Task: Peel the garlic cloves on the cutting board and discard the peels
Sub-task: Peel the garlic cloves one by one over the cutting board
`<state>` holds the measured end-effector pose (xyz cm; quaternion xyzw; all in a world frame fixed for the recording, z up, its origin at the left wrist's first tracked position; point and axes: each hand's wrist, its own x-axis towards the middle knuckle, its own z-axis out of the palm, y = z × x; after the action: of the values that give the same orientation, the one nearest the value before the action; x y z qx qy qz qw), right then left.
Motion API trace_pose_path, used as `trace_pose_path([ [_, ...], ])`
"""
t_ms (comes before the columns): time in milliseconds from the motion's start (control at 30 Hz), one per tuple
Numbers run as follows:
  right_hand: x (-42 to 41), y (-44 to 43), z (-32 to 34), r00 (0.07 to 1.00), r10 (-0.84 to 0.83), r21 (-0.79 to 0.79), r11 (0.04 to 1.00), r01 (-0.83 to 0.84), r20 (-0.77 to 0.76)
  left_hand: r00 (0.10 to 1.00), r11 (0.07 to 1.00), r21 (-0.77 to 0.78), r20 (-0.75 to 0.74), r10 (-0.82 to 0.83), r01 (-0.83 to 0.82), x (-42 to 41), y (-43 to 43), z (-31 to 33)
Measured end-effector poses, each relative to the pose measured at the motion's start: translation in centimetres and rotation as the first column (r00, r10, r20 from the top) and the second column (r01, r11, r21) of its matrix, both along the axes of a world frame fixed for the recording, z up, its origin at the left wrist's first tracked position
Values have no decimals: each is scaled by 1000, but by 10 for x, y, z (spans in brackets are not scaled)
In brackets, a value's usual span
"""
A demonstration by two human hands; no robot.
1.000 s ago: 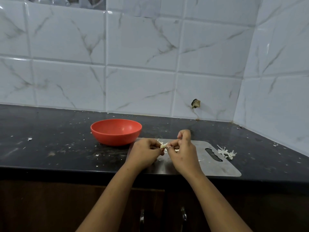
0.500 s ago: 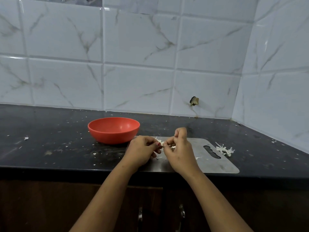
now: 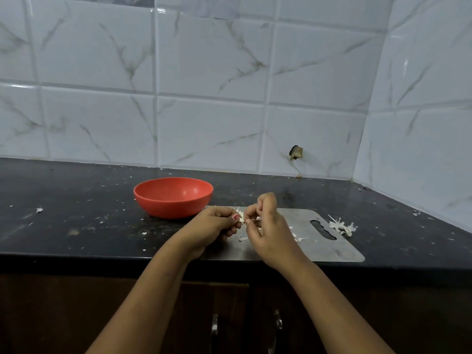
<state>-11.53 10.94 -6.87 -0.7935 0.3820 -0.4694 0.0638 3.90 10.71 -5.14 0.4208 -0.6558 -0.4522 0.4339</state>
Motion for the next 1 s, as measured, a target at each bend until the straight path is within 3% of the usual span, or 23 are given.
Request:
trace_pose_path([
  [100, -2, 2, 3, 993, 22, -43, 999, -27, -112, 999, 999, -3, 20, -45, 45, 1, -3, 0],
  [267, 0, -5, 9, 988, 30, -93, 995, -44, -154, 997, 999, 17, -61, -43, 44, 2, -8, -1],
  [500, 16, -14, 5, 996, -45, 34, 999, 43, 82, 995, 999, -28, -99, 31, -33, 3, -10, -5],
  [767, 20, -13, 4, 980, -147, 44, 989, 143, 132, 997, 997, -38, -58, 58, -60, 1, -8, -4],
  [867, 13, -18, 5, 941, -214, 59, 977, 205, 263, 994, 997, -34, -92, 65, -69, 0, -6, -4],
  [1000, 10, -16, 6, 940, -148, 195, 977, 91, 306, 989, 998, -5, -131, 65, -66, 1, -6, -4],
])
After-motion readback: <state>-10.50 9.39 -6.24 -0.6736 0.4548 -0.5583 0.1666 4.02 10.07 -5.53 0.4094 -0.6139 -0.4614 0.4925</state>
